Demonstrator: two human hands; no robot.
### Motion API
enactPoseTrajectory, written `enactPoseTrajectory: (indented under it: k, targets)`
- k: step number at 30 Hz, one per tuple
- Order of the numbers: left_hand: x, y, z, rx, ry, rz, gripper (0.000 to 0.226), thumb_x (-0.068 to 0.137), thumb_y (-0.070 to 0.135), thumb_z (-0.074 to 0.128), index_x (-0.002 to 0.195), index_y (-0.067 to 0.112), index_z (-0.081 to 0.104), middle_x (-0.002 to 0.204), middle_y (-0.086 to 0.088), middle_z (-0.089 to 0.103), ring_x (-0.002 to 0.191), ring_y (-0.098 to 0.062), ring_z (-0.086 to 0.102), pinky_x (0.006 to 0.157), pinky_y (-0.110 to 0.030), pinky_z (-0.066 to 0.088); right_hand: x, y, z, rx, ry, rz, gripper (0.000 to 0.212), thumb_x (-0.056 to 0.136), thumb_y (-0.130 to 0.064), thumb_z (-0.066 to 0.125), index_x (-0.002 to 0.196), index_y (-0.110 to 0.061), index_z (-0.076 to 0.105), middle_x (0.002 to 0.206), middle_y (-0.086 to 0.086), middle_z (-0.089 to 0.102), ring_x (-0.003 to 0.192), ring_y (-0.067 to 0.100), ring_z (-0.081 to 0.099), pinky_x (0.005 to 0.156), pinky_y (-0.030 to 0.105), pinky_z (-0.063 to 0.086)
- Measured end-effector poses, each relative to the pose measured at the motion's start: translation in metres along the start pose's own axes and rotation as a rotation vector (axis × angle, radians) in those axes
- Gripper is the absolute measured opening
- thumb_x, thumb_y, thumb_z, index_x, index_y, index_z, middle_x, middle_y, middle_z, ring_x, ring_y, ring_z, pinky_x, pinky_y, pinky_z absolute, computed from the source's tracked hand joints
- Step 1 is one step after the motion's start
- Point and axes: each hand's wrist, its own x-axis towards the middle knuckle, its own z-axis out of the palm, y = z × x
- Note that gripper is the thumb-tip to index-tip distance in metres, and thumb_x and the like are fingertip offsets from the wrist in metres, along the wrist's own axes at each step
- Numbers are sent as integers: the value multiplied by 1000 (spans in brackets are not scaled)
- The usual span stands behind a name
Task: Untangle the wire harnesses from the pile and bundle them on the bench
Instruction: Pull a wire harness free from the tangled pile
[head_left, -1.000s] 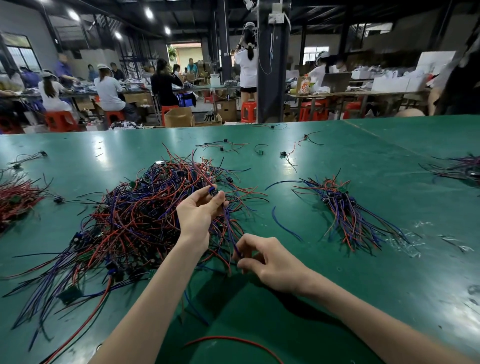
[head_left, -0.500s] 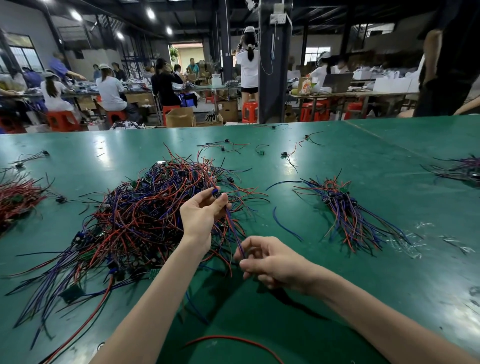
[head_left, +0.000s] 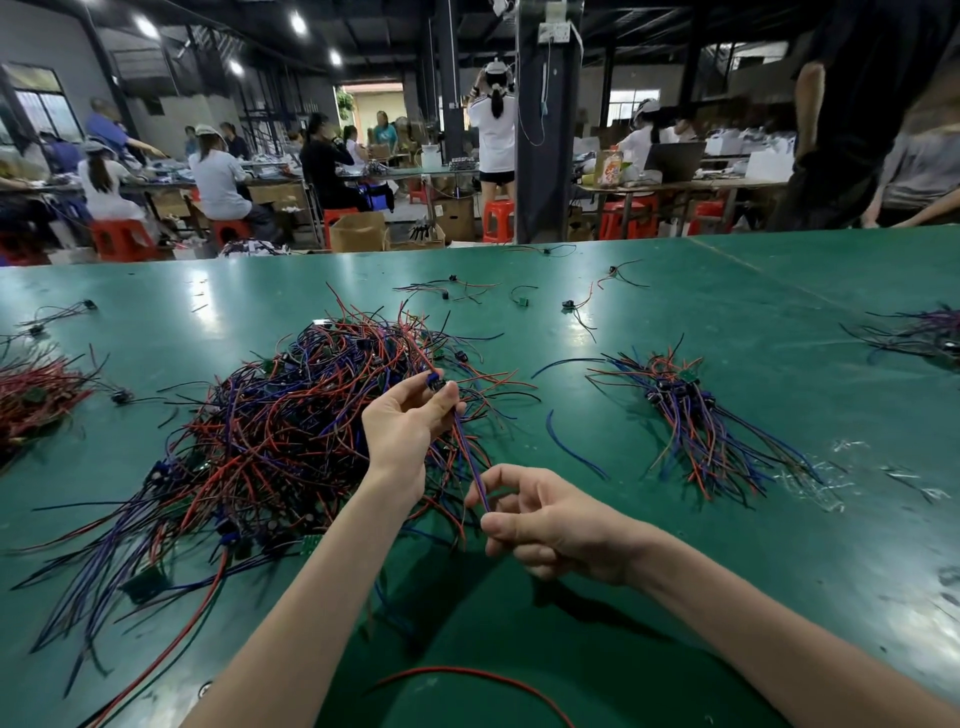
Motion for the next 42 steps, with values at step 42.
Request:
enactPoseTrajectory:
  k: [42]
  targets:
    - [-28, -15, 25, -65, -385, -343, 41, 83, 15, 64, 123, 23, 60, 111, 2, 69, 95, -10, 59, 85, -28, 47, 15, -48, -60, -137, 639, -226, 13, 88, 2, 59, 75, 0, 60, 59, 7, 62, 37, 5, 48, 33, 17, 37]
